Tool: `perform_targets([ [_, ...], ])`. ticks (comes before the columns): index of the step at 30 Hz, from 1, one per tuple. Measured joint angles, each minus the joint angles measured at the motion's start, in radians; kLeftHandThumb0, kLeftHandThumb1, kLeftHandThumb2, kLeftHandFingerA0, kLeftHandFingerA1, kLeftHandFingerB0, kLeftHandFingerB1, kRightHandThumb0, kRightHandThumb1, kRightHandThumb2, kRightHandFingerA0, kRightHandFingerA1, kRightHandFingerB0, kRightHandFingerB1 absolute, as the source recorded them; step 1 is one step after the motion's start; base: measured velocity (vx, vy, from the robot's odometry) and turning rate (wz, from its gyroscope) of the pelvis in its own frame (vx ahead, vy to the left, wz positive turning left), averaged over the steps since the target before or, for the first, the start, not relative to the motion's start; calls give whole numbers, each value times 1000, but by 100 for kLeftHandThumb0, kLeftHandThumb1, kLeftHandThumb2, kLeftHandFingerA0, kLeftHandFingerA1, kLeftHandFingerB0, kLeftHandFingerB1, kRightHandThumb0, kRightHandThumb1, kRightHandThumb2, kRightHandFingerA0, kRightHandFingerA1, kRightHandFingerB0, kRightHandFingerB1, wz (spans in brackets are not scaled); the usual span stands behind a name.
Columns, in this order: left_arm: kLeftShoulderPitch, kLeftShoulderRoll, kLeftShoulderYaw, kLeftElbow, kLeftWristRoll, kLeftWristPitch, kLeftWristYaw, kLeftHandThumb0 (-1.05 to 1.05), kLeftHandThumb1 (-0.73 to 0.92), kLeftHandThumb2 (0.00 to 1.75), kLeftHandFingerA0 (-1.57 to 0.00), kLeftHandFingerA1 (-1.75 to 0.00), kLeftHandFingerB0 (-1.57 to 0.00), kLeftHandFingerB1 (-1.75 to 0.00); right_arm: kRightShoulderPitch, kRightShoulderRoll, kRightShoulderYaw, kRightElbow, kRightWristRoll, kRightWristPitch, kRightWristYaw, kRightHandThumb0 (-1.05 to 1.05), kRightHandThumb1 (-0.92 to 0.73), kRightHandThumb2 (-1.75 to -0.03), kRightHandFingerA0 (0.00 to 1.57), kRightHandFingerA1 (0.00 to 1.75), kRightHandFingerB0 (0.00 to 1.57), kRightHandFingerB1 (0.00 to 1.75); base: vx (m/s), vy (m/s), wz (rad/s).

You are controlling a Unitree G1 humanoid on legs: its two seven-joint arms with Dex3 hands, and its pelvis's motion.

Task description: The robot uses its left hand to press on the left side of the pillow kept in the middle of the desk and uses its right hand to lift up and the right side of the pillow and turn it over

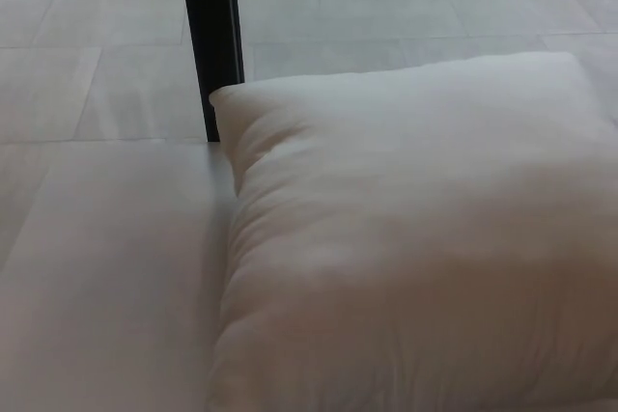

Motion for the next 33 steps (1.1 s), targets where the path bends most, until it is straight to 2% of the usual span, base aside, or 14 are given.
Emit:
perform_targets([
  [4,2,6,12,3,-11,16,-20,-55,62,84,-26,-47,-13,-40,-7,-1,-68,15,50,-1,28,-79,-64,-57,50,116,7,84,0,0,0],
  [5,2,6,21,3,-15,18,-21,-47,76,63,-29,-39,-26,-33,-9,-1,-91,22,65,1,38,-90,-50,-98,63,102,18,74,0,0,0],
  [9,-6,6,81,-7,-44,31,-23,-49,81,64,-13,-38,-17,-33,-31,-7,-176,41,116,18,65,-96,-74,-64,4,130,0,71,0,0,0],
  [10,-10,5,95,-13,-51,33,-24,-60,81,70,-7,-36,-7,-22,-38,-8,-194,41,127,23,68,-102,-62,-111,0,78,8,58,0,0,0],
  [13,-45,3,159,-48,-82,42,-19,-58,78,83,0,-25,0,-14,-74,-24,-262,37,169,43,87,-105,-84,-65,0,96,0,65,0,0,0],
  [14,-58,2,175,-61,-90,46,-16,-68,71,99,0,-25,0,-20,-84,-29,-275,32,179,47,91,-99,-63,-112,1,72,0,53,0,0,0],
  [16,-110,2,217,-114,-116,62,-9,-68,70,100,0,-26,0,-22,-124,-48,-317,1,207,64,102,-103,-86,-67,0,96,0,53,0,0,0],
  [22,-278,7,289,-311,-174,118,18,-68,86,66,-1,-36,-5,-27,-255,-132,-404,-108,281,121,134,-103,-64,-109,15,80,0,57,0,0,0],
  [23,-310,13,292,-341,-181,128,23,-74,65,102,0,-38,-2,-33,-281,-149,-416,-130,295,136,138,-105,-77,-64,0,98,0,62,0,0,0],
  [24,-337,21,293,-362,-185,136,25,-72,66,103,0,-40,-1,-33,-300,-162,-424,-152,306,149,142,-105,-56,-101,3,79,0,64,0,0,0],
  [27,-421,40,290,-421,-196,153,32,-70,68,105,0,-40,0,-34,-362,-200,-439,-216,338,191,152,-43,-13,-90,10,63,9,60,0,0,0],
  [28,-447,42,290,-441,-199,159,35,-73,69,106,0,-44,-9,-38,-385,-212,-442,-237,349,206,154,-105,-73,-62,3,104,11,75,0,0,0],
  [32,-539,42,270,-539,-204,189,49,-75,89,65,-6,-47,-11,-33,-476,-233,-439,-336,390,263,166,-105,-73,-65,20,106,15,74,0,0,0],
  [33,-556,42,263,-564,-205,197,54,-76,69,104,-4,-49,-6,-39,-494,-234,-435,-360,398,275,168,-105,-74,-65,41,98,24,73,0,0,0],
])
